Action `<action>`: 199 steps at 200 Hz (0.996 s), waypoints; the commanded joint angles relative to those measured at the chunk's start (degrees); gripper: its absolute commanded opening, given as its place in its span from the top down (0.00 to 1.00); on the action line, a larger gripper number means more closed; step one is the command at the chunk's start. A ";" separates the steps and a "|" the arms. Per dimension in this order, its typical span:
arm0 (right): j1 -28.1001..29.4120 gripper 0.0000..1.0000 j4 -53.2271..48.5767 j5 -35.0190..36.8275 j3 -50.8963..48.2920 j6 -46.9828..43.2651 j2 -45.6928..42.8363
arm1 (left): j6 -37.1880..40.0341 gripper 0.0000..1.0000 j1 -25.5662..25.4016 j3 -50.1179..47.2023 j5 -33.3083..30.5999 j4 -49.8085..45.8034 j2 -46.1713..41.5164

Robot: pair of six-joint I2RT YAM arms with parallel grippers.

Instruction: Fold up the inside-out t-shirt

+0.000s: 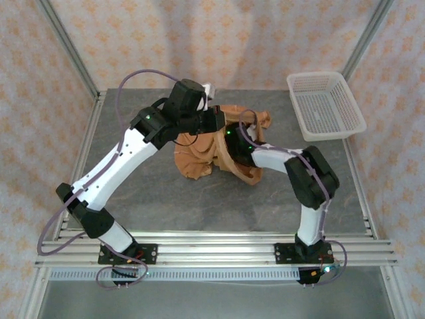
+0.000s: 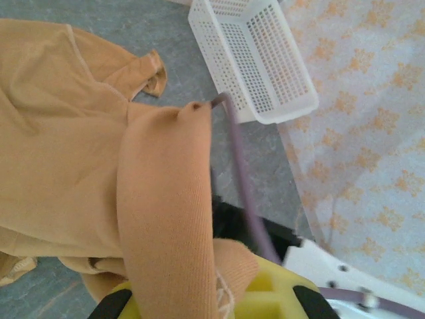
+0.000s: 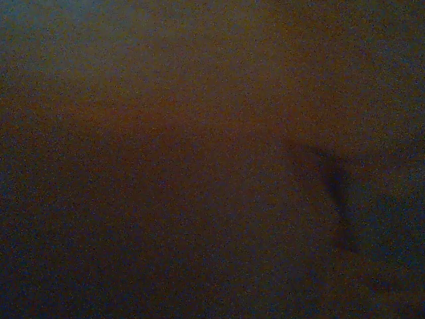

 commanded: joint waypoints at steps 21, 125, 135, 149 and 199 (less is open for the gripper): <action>3.31 0.28 2.30 -4.51 1.92 -3.05 0.43 | -1.26 1.00 -0.51 -1.87 4.30 3.75 2.76; 7.00 0.15 -22.75 1.83 34.52 7.92 29.57 | -1.66 1.00 -0.19 7.17 3.06 -0.64 -2.08; 7.00 0.25 -21.76 1.00 34.27 7.72 30.14 | -1.37 1.00 0.65 6.86 2.16 -1.10 -3.48; 6.78 0.49 -19.60 -0.61 32.88 6.72 29.27 | -0.85 1.00 1.69 5.46 0.67 -1.31 -5.16; 4.51 1.00 -17.80 -11.27 25.19 -6.09 14.63 | 0.15 1.00 9.52 -4.68 2.21 2.65 -4.28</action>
